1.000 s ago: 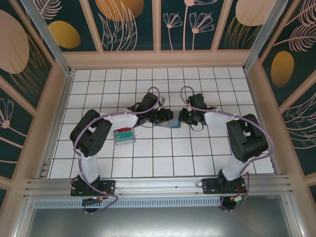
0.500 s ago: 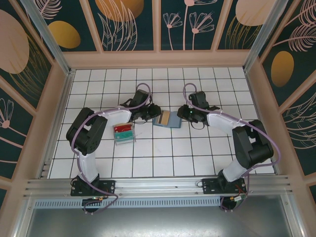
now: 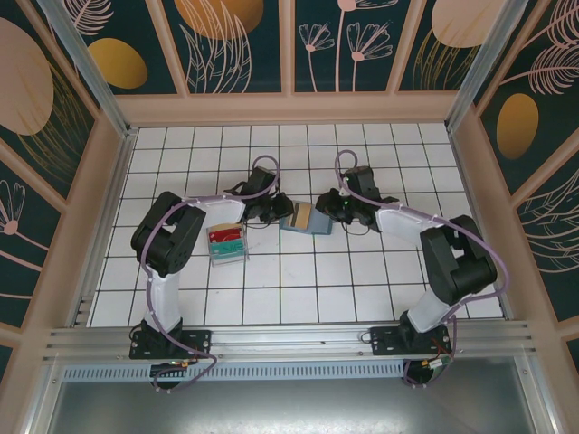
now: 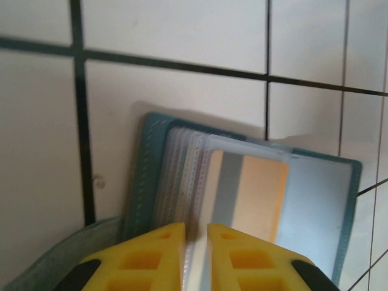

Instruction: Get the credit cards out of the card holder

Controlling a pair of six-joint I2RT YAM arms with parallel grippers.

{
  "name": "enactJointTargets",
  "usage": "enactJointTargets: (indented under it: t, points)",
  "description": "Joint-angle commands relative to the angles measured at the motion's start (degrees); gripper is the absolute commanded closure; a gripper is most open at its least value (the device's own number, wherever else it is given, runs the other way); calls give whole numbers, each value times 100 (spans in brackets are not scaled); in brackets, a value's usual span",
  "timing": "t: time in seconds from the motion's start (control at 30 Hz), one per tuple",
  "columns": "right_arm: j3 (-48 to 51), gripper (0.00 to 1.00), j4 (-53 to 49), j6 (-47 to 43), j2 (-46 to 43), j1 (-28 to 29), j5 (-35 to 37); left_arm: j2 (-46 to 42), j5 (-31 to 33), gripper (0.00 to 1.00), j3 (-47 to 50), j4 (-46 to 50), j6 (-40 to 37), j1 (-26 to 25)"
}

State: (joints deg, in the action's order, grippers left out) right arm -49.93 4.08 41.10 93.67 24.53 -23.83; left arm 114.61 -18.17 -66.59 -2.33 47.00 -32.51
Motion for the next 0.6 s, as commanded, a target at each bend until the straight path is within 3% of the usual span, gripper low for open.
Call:
enactJointTargets:
  t: [0.0, 0.57]
  points:
    - [134, 85, 385, 236, 258, 10, -347, -36, -21, 81, 257, -121, 304, 18]
    - [-3, 83, 788, 207, 1121, -28, -894, -109, 121, 79, 402, 12, 372, 10]
